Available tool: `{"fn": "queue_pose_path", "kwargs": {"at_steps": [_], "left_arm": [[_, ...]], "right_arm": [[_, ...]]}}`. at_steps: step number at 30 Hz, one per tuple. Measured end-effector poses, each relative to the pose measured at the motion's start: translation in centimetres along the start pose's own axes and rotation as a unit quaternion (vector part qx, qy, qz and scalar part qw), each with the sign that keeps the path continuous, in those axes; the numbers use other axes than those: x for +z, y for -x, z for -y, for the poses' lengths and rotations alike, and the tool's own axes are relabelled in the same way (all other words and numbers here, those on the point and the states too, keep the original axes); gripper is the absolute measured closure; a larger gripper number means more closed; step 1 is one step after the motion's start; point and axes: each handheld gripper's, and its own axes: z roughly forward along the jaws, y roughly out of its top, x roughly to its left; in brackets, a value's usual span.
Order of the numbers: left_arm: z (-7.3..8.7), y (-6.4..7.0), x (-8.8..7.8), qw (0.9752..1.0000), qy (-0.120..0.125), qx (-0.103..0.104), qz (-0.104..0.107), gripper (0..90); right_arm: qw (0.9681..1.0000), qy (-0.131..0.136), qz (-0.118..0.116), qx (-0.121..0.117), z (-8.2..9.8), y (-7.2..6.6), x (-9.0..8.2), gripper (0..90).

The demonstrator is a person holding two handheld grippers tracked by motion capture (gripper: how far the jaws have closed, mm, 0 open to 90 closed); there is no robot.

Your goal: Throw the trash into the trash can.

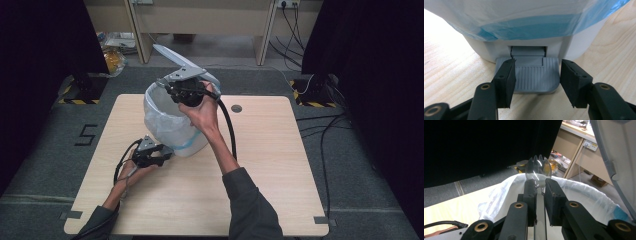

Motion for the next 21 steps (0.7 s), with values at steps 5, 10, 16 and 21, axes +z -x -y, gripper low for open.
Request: {"fn": "queue_pose_path", "kwargs": {"at_steps": [5, 10, 16, 21], "left_arm": [[0.0, 0.0, 0.0, 1.0000, 0.000, 0.000, 0.000, 46.3], [0.0, 0.0, 0.0, 1.0000, 0.001, -0.002, 0.002, 46.3], [0.0, 0.0, 0.0, 1.0000, 0.000, -0.001, 0.001, 46.3], [0.0, 0.0, 0.0, 1.0000, 0.000, 0.001, 0.000, 46.3]], "right_arm": [[0.9999, -0.001, 0.009, -0.006, 0.2, 0.1, 0.7, 79.7], [0.9998, -0.002, 0.017, -0.007, 0.1, 0.0, 0.6, 74.0], [0.9999, 0.007, 0.015, 0.000, 0.3, -0.1, 0.2, 69.2], [0.9997, 0.021, 0.011, 0.001, -0.1, -0.4, -0.7, 63.5]]}}
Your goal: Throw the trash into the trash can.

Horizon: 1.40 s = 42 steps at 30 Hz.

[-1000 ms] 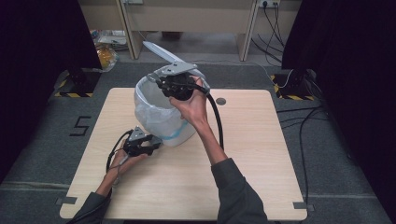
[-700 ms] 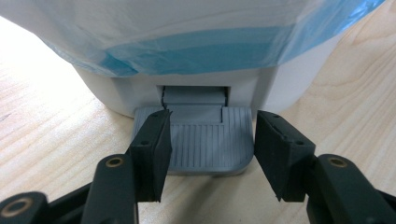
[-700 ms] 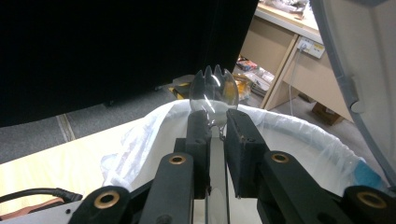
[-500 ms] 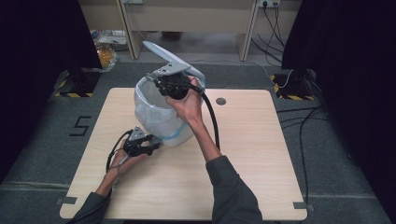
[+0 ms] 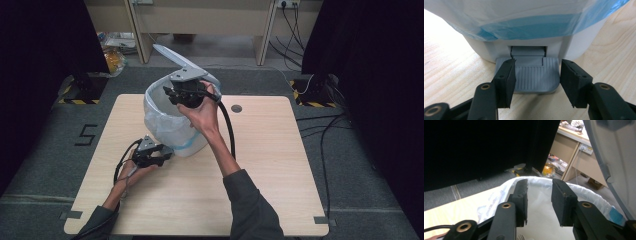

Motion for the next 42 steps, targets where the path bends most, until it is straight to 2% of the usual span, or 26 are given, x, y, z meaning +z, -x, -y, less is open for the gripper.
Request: {"fn": "queue_pose_path", "kwargs": {"at_steps": [7, 15, 23, 42], "left_arm": [[0.0, 0.0, 0.0, 1.0000, 0.000, 0.000, 0.000, 46.3], [0.0, 0.0, 0.0, 1.0000, 0.001, -0.002, 0.002, 46.3], [0.0, 0.0, 0.0, 1.0000, 0.000, -0.001, 0.000, 46.3], [0.0, 0.1, 0.0, 1.0000, 0.002, -0.002, 0.000, 46.3]], "right_arm": [[1.0000, 0.005, -0.006, 0.003, -0.3, -0.3, -0.9, 57.9], [0.9999, 0.007, -0.006, 0.007, 0.1, -0.4, -2.7, 46.3], [0.9997, 0.008, -0.008, 0.020, 1.3, 0.1, -4.5, 43.6], [0.9997, 0.003, 0.009, 0.022, 4.5, 0.7, -8.5, 39.8]]}}
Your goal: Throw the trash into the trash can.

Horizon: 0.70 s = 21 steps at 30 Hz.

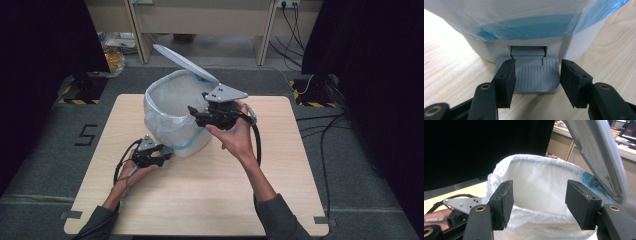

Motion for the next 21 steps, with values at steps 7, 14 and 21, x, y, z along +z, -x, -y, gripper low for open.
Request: {"fn": "queue_pose_path", "kwargs": {"at_steps": [7, 14, 21], "left_arm": [[0.0, 0.0, 0.0, 1.0000, 0.000, 0.001, 0.000, 46.3], [0.0, 0.0, 0.0, 1.0000, 0.000, 0.000, 0.000, 46.3], [0.0, 0.0, 0.0, 1.0000, 0.000, 0.002, -0.001, 46.3]], "right_arm": [[1.0000, -0.005, 0.006, 0.005, 1.5, 0.4, -1.2, 39.7], [0.9998, -0.015, 0.011, 0.008, 3.3, 0.6, -2.2, 39.7], [0.9996, -0.021, 0.013, 0.016, 4.8, 0.8, -2.9, 39.2]]}}
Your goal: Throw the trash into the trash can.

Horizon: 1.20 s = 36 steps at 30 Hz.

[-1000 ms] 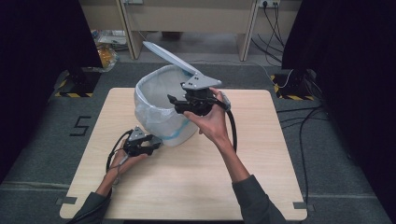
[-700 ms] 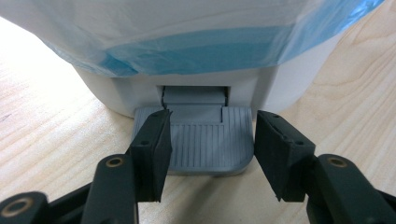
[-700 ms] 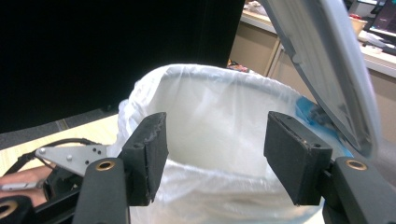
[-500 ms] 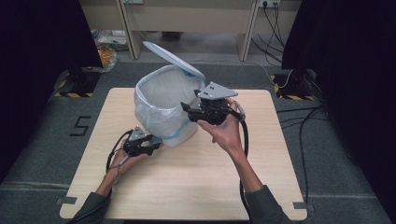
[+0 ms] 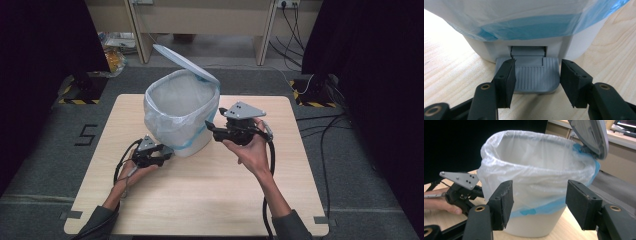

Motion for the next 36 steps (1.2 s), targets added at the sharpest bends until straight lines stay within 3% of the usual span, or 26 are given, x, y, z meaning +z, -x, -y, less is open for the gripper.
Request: {"fn": "queue_pose_path", "kwargs": {"at_steps": [8, 16, 36], "left_arm": [[0.0, 0.0, 0.0, 1.0000, 0.000, 0.001, 0.000, 46.3], [0.0, 0.0, 0.0, 1.0000, 0.001, 0.000, -0.001, 46.3], [0.0, 0.0, 0.0, 1.0000, 0.001, 0.000, 0.000, 46.3]], "right_arm": [[0.9999, -0.014, 0.001, 0.006, 2.6, 0.1, -1.2, 37.7], [0.9992, -0.025, 0.002, 0.031, 5.4, 0.2, -1.8, 35.7], [0.9971, -0.059, 0.024, 0.041, 10.7, -0.3, -2.8, 31.1]]}}
